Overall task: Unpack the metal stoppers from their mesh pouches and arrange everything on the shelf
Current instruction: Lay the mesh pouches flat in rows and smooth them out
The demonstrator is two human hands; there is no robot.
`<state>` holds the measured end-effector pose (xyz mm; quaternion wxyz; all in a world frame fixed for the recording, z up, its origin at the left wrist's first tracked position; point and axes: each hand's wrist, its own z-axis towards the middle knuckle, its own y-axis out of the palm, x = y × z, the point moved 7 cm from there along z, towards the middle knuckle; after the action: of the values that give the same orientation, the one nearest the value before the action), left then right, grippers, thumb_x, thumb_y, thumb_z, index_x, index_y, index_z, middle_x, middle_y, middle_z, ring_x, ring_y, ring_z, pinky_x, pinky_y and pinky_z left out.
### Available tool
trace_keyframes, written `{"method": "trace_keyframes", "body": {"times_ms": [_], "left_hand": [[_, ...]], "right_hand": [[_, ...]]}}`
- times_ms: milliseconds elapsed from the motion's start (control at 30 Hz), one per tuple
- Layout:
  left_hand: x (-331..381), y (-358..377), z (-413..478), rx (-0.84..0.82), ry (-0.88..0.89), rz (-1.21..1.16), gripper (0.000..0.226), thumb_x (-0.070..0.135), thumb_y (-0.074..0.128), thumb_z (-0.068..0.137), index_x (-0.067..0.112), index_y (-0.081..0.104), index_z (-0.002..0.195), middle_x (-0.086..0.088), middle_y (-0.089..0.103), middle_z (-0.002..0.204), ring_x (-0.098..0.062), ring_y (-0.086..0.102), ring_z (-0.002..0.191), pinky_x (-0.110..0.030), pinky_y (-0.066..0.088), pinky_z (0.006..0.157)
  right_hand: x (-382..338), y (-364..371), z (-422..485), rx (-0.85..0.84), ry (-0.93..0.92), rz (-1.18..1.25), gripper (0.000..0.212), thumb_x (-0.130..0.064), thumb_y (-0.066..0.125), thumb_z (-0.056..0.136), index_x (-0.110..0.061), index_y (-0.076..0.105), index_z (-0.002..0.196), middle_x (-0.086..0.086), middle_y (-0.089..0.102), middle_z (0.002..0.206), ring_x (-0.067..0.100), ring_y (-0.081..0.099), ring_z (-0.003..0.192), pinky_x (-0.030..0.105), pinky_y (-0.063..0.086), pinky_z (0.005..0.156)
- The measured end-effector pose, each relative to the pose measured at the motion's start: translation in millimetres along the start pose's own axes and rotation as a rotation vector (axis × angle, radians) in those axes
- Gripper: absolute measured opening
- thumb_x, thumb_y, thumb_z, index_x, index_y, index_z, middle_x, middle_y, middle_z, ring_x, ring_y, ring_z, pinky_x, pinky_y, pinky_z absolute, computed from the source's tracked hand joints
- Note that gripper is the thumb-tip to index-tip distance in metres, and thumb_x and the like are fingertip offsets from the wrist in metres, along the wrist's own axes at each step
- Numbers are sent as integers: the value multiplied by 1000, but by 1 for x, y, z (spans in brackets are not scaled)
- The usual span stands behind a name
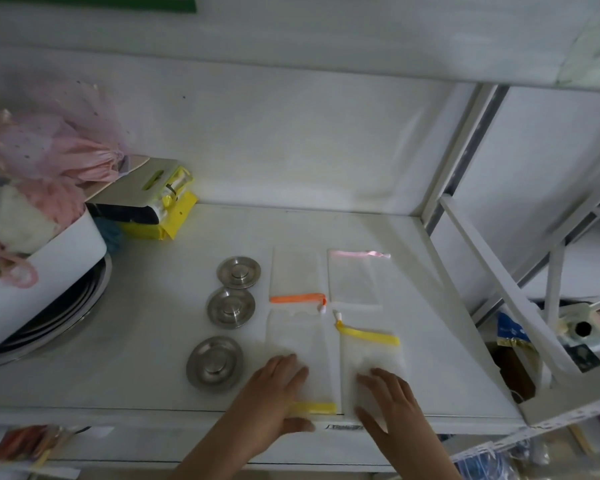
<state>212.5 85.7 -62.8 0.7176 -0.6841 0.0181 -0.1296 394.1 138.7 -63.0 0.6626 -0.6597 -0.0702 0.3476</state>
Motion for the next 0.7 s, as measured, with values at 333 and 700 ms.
{"method": "trace_keyframes", "body": {"times_ms": [333, 700], "left_hand": [[-5, 7, -9, -20, -90, -39, 66, 68, 23, 78, 30, 50, 125, 4, 63, 128, -13, 62, 114, -25, 55, 86], [5, 3, 6, -78, -38, 12, 72, 64, 73, 52, 31, 47, 110, 2, 73, 110, -16, 71, 99, -23, 59, 73]], "right_hand": [[3, -2, -7, -55, -124, 58, 44, -21, 82, 65, -34, 50, 92, -1, 59, 121, 19, 65, 103, 27, 59, 73], [-3, -16, 2, -38, -88, 21, 27, -15, 63, 71, -31, 47, 87, -7, 65, 76, 12, 64, 64, 3, 29, 50]]}}
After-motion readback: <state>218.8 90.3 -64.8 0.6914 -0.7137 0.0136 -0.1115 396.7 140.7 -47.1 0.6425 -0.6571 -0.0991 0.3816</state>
